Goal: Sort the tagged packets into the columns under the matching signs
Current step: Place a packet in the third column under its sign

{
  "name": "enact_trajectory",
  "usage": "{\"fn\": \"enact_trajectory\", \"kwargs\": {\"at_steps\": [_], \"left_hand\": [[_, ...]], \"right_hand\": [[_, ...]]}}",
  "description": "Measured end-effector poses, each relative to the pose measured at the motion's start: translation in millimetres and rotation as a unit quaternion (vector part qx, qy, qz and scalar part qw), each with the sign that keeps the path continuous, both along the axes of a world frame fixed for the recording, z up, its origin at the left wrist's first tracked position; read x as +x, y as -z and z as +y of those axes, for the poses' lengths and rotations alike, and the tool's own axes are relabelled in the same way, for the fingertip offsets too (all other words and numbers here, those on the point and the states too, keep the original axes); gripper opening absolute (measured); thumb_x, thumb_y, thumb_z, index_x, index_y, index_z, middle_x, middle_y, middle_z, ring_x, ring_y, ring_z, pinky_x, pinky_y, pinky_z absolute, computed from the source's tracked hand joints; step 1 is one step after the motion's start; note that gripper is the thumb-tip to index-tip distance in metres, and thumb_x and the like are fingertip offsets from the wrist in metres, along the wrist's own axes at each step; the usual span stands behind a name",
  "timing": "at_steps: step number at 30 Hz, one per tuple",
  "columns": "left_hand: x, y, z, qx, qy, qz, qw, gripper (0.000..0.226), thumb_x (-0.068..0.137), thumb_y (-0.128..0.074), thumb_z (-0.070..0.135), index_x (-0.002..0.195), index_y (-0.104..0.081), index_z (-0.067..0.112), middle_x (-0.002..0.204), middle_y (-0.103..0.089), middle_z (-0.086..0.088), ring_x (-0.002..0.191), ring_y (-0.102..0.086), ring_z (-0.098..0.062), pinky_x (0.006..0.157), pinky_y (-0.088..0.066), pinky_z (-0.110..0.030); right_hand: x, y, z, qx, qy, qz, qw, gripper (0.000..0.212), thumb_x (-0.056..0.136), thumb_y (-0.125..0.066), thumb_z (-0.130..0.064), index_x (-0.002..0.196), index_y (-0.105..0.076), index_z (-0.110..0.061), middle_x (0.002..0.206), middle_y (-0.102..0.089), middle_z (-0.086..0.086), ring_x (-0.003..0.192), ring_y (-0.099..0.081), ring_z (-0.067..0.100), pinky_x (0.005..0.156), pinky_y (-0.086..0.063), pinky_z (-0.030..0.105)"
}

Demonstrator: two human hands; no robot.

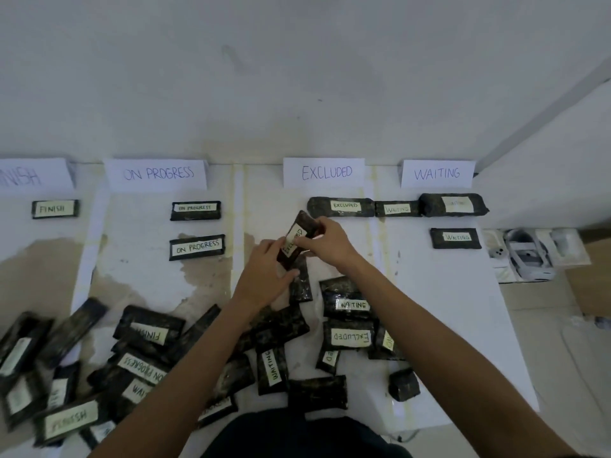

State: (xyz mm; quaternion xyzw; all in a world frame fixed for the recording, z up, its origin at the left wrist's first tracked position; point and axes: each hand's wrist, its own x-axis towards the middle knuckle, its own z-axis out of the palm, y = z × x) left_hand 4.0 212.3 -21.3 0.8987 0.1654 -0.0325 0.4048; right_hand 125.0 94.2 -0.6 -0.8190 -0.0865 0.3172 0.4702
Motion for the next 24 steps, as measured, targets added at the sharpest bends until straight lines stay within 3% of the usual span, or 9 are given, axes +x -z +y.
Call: {"fn": "enact_trajectory", "kwargs": {"at_steps": [3,6,11,14,18,21,24], "left_hand": [[6.0,3.6,14.3,0.054,0.016,-0.02,0.998,0.065,0.08,-0.069,0.027,0.135,-0.042,0.006,0.123,-0.048,-0.012,0.112,-0.048,-0.027,0.095,-0.046,-0.04],[15.5,8.5,32.1,0.115,0.051,-0.02,0.992,0.06,0.078,-0.07,0.022,0.13,-0.046,0.004,0.12,-0.052,-0.015,0.106,-0.051,-0.032,0.087,-0.049,-0.043],[47.5,19.1,62.9,0.202,0.122,-0.01,0.972,0.054,0.07,-0.068,0.015,0.121,-0.054,0.003,0.107,-0.059,-0.017,0.093,-0.055,-0.035,0.075,-0.047,-0.042],[71.1,28.3,81.7,0.237,0.127,0.011,0.963,0.052,0.071,-0.067,0.012,0.121,-0.054,0.004,0.109,-0.059,-0.018,0.096,-0.053,-0.035,0.077,-0.045,-0.043],[104.3,44.0,93.0,0.246,0.152,0.045,0.956,0.049,0.078,-0.065,0.012,0.126,-0.052,0.006,0.117,-0.055,-0.016,0.105,-0.047,-0.034,0.083,-0.04,-0.04],[120.0,54.1,93.4,0.241,0.162,0.061,0.955,0.051,0.08,-0.064,0.012,0.13,-0.051,0.009,0.119,-0.053,-0.015,0.109,-0.044,-0.032,0.087,-0.037,-0.039],[125.8,60.1,95.1,0.227,0.149,0.071,0.96,0.057,0.079,-0.068,0.015,0.132,-0.049,0.01,0.12,-0.052,-0.014,0.109,-0.043,-0.032,0.089,-0.037,-0.039]], "right_hand": [[-12.8,5.9,13.5,0.076,0.105,0.12,0.984,0.042,0.074,-0.08,-0.012,0.103,-0.056,0.004,0.101,-0.065,0.02,0.088,-0.07,0.027,0.07,-0.06,0.029],[-16.4,11.9,23.2,0.109,0.15,0.165,0.969,0.045,0.073,-0.08,-0.01,0.106,-0.056,0.007,0.105,-0.066,0.022,0.089,-0.07,0.026,0.071,-0.06,0.028],[-9.4,22.8,40.0,0.133,0.184,0.208,0.951,0.027,0.078,-0.076,-0.01,0.098,-0.058,-0.007,0.097,-0.067,0.014,0.092,-0.067,0.027,0.086,-0.056,0.036],[-3.7,26.0,39.2,0.055,0.176,0.159,0.97,0.032,0.078,-0.076,-0.021,0.102,-0.055,-0.018,0.1,-0.064,0.005,0.093,-0.062,0.018,0.085,-0.052,0.034],[-6.1,42.4,24.2,-0.115,0.055,0.013,0.992,0.037,0.081,-0.071,-0.03,0.112,-0.055,-0.015,0.106,-0.056,0.002,0.096,-0.055,0.015,0.078,-0.044,0.024],[-17.6,58.6,16.1,-0.197,-0.034,-0.099,0.975,0.04,0.08,-0.069,-0.031,0.112,-0.053,-0.014,0.114,-0.048,0.009,0.103,-0.05,0.023,0.083,-0.045,0.031],[-32.2,69.2,14.6,-0.267,-0.114,-0.142,0.946,0.05,0.078,-0.068,-0.034,0.117,-0.047,-0.011,0.117,-0.041,0.013,0.103,-0.044,0.03,0.079,-0.045,0.037]]}}
